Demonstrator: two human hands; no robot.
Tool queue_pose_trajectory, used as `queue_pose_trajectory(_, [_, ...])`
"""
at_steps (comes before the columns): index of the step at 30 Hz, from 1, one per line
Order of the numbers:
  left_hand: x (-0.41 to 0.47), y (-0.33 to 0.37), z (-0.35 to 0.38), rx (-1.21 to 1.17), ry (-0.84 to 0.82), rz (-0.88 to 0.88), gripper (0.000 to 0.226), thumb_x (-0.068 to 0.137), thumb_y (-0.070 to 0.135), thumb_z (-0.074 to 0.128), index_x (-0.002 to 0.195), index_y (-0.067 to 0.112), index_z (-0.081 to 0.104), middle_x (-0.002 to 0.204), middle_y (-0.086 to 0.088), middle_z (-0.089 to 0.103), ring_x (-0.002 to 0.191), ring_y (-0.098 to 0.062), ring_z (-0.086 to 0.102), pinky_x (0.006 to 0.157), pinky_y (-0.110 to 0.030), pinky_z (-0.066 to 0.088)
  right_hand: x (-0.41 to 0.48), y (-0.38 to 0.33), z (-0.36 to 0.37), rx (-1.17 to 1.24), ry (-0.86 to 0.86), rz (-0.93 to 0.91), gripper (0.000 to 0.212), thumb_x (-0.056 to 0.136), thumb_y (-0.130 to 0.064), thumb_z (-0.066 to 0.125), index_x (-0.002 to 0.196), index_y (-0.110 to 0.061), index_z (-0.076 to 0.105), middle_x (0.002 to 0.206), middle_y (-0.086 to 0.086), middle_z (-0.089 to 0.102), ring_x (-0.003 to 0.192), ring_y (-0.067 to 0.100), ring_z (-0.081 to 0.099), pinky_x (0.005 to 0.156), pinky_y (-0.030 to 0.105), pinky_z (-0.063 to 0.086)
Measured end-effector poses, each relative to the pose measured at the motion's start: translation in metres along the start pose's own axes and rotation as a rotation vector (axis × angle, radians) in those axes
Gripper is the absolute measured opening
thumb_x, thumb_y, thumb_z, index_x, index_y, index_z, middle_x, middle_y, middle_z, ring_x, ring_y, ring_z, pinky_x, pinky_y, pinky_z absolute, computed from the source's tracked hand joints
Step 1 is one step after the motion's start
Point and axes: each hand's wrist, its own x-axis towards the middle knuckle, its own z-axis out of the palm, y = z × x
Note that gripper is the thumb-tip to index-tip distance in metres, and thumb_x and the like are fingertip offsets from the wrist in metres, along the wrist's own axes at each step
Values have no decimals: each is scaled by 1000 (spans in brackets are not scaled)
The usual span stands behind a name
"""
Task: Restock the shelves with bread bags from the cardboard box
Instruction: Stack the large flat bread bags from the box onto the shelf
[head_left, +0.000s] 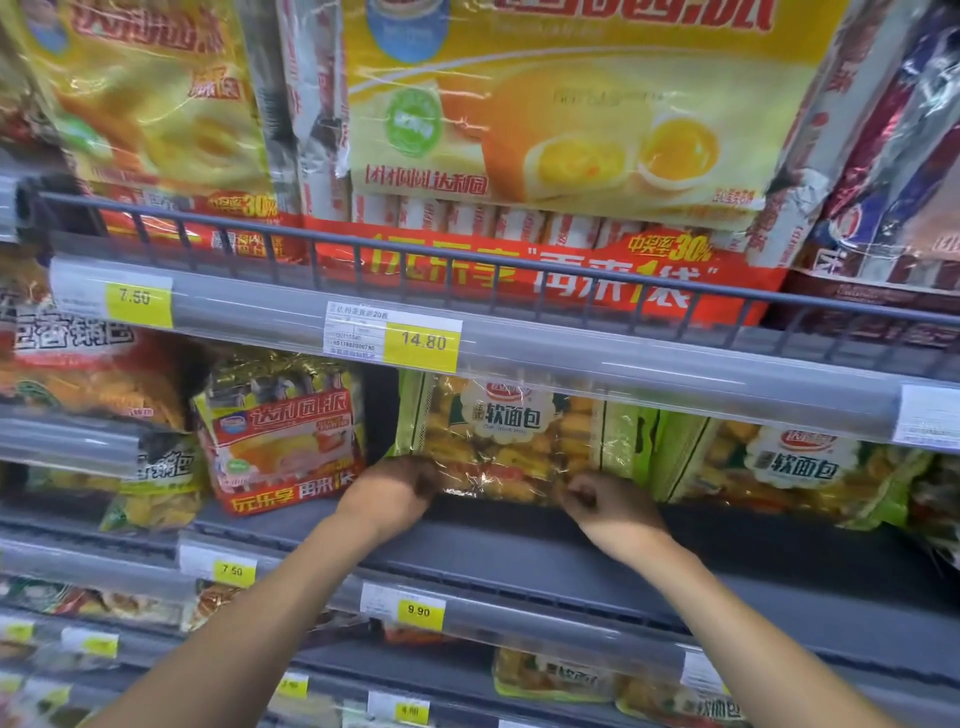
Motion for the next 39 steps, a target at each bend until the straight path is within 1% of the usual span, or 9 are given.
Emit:
queue_pose_trajectory(4, [9, -1, 3, 95, -50, 0, 29, 105, 28, 44, 122, 21, 66, 130, -8, 67, 117, -29, 64, 94, -34, 51, 3, 1, 5, -38, -5, -1, 19, 98, -45, 54, 99, -33, 68, 98, -14, 67, 88, 11, 62, 77, 29, 52])
queue_pose_trajectory(8, [17, -5, 11, 70, -55, -1, 29, 105, 27, 43, 127, 21, 62, 134, -8, 63, 120, -30, 61, 97, -38, 51, 7, 5, 13, -43, -18, -21, 20, 97, -43, 56, 108, -33, 69, 108, -12, 69, 98, 13, 65, 86, 31, 54])
queue_pose_trajectory(12, [27, -6, 16, 79, -70, 19, 33, 103, 21, 47, 133, 24, 62, 143, -4, 53, 131, -27, 53, 109, -34, 42, 17, 8, 21, -32, -9, -54, 15, 96, -39, 59, 107, -30, 64, 107, -12, 64, 99, 12, 61, 86, 29, 51])
queue_pose_trajectory(14, [34, -6, 19, 74, -63, 8, 37, 99, 15, 50, 132, 27, 62, 144, -4, 52, 133, -25, 51, 112, -33, 41, 23, 11, 25, -22, 13, -66, 18, 95, -40, 61, 110, -29, 61, 109, -11, 60, 104, 14, 59, 89, 31, 50])
queue_pose_trajectory(17, [46, -6, 23, 82, -44, -37, 47, 91, 9, 53, 130, 35, 61, 146, 1, 49, 137, -23, 47, 115, -37, 41, 32, 16, 29, -12, 27, -88, 25, 93, -41, 62, 114, -28, 61, 121, -9, 58, 116, 16, 56, 96, 37, 50])
queue_pose_trajectory(20, [54, -1, 24, 103, -44, -44, 53, 92, 10, 51, 137, 38, 56, 153, 1, 43, 144, -24, 39, 117, -41, 37, 41, 18, 28, -26, 37, -100, 32, 94, -40, 63, 123, -25, 63, 135, -5, 54, 126, 18, 51, 103, 37, 47])
queue_pose_trajectory(25, [63, -6, 29, 80, -31, -66, 51, 90, 14, 51, 136, 37, 54, 154, 2, 42, 146, -25, 35, 116, -44, 38, 48, 21, 24, -29, 33, -114, 38, 94, -39, 62, 128, -22, 63, 136, -4, 55, 126, 18, 50, 102, 35, 45])
queue_pose_trajectory(31, [64, -7, 27, 77, -32, -50, 44, 96, 17, 50, 136, 35, 55, 152, 2, 44, 145, -24, 35, 115, -42, 38, 47, 18, 24, -36, 16, -104, 44, 94, -42, 62, 133, -21, 61, 139, -4, 52, 131, 19, 47, 106, 36, 43])
queue_pose_trajectory(39, [55, -7, 22, 71, -79, -7, 31, 97, 25, 53, 125, 36, 59, 146, 6, 49, 137, -23, 44, 109, -36, 42, 33, 8, 22, 5, -66, -34, 53, 97, -41, 61, 146, -24, 49, 155, -4, 41, 139, 19, 43, 111, 33, 39])
